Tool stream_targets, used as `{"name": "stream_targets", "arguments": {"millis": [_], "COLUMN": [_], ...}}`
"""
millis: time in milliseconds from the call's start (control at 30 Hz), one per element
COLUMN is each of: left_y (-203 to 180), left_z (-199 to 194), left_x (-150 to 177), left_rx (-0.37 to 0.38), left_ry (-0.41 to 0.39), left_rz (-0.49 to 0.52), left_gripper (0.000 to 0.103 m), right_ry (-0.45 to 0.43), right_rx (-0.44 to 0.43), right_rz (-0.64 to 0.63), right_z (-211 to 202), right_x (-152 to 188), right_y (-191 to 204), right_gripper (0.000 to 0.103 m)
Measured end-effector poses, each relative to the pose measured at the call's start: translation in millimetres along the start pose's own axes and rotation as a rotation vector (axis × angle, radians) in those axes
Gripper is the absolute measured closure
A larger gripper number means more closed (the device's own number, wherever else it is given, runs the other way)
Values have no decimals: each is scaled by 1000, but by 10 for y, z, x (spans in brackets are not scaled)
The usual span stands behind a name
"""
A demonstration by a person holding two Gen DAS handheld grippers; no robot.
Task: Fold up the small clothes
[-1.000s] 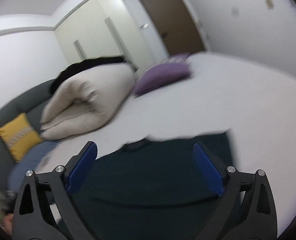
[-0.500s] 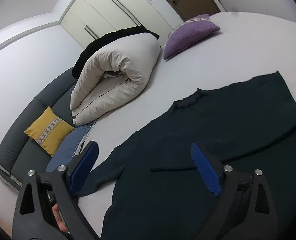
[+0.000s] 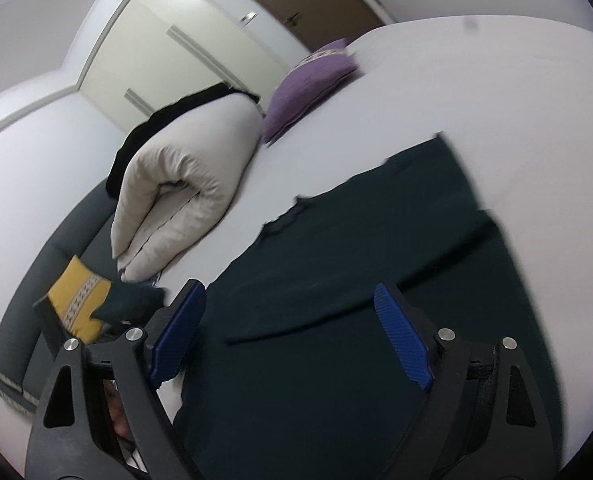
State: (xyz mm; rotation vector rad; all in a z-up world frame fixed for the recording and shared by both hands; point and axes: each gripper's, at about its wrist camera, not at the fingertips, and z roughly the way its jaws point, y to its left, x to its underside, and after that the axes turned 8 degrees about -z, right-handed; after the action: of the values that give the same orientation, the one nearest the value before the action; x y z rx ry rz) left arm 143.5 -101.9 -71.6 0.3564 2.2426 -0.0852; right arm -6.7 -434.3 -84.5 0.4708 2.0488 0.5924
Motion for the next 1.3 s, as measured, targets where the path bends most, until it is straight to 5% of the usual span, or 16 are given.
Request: {"name": "stream_targets", "arguments": {"millis": [100, 167, 300, 433, 667, 867, 967, 1000, 1033, 1300], "left_y": [-555, -691, -522, -216, 685, 1480, 1696, 1757, 1800, 1952], "left_z": [338, 465, 441, 137, -348, -471, -491, -513, -513, -476], "left_x": [231, 372, 516, 603, 854, 926, 939, 951, 948, 931], "left_rx": [-39, -44, -30, 52, 141, 164, 169, 177, 183, 195], "left_ry": [73, 129, 164, 161, 141, 96, 78, 68, 60, 52], "left_rz": [175, 197, 139, 33, -251, -478, -542, -571, -594, -660], "left_gripper": [87, 80, 35, 15, 14, 16, 21, 21, 21, 21], "right_ry": [-2, 22, 91, 202, 406, 457, 469, 483, 492, 547], "right_rx": [31, 50, 45, -1, -85, 39, 78, 93, 108, 160], "right_rz": [30, 38, 50, 56, -8, -101, -162, -183, -206, -281], "right_z": [-121, -136, 25, 473, 1405, 1853, 1915, 1927, 1919, 1743], "right_x": [-19, -18, 4, 6, 124, 256, 279, 270, 260, 196], "right_y": [-280, -420, -519, -336, 169, 365, 480, 507, 545, 751], "right_gripper": [17, 17, 15, 15, 17, 19, 46, 66, 74, 92]}}
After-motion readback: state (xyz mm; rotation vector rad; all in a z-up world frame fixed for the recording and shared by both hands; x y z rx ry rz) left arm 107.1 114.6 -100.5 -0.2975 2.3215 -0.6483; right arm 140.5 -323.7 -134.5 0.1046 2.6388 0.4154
